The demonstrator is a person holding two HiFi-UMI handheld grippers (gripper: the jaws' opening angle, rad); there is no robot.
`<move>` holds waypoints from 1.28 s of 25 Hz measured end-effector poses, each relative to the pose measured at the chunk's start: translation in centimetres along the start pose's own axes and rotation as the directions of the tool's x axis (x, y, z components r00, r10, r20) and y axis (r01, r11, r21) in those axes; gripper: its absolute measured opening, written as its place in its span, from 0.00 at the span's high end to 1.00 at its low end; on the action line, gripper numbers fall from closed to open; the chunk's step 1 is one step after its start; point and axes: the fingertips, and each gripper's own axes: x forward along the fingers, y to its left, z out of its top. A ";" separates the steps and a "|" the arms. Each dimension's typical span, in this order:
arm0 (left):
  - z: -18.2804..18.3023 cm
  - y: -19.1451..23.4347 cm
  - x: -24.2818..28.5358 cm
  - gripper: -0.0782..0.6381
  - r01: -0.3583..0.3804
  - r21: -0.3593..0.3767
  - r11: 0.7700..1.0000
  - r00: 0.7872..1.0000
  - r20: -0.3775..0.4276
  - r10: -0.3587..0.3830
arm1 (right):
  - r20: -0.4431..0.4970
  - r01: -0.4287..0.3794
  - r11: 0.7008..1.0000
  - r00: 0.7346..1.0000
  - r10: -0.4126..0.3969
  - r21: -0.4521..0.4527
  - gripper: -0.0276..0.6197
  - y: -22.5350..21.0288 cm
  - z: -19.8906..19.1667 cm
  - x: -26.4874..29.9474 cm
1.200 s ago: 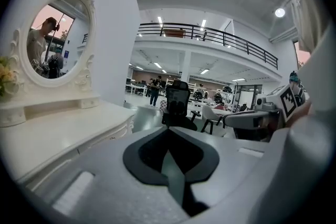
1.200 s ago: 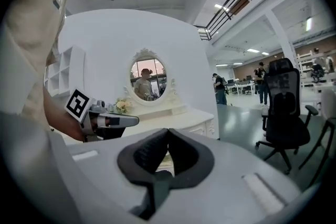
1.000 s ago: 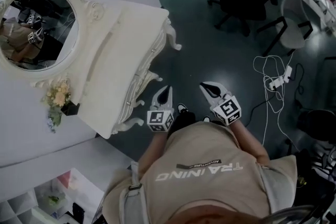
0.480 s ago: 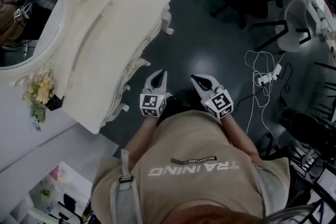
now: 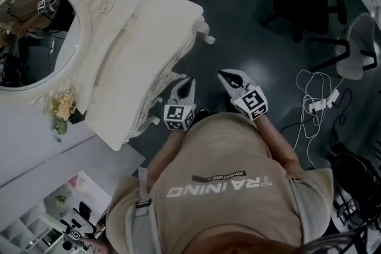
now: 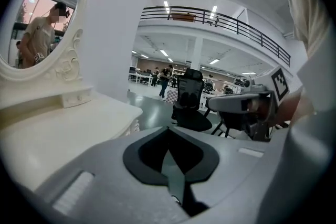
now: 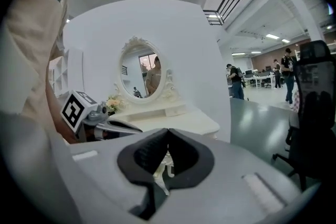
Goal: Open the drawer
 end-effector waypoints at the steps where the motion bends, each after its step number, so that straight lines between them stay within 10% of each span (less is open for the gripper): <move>1: 0.7 -0.2 1.1 0.88 -0.022 -0.021 1.000 1.000 0.004 0.022 | 0.004 -0.004 1.000 1.000 0.004 0.017 0.95 -1.8 0.2 0.3; 11: 3.2 2.7 6.4 0.88 -0.195 -0.137 0.971 0.981 -0.043 0.191 | -0.020 -0.157 0.987 0.987 0.158 0.045 0.95 -8.0 1.4 4.2; 25: 7.4 13.1 11.1 0.88 -0.207 -0.115 0.972 0.975 0.053 0.214 | -0.104 -0.235 0.969 0.968 0.227 -0.075 0.95 -8.8 6.9 14.0; 32: 7.3 19.4 11.0 0.88 -0.233 -0.238 0.943 0.959 0.102 0.263 | -0.168 -0.307 0.947 0.943 0.288 -0.098 0.95 -7.6 7.8 22.0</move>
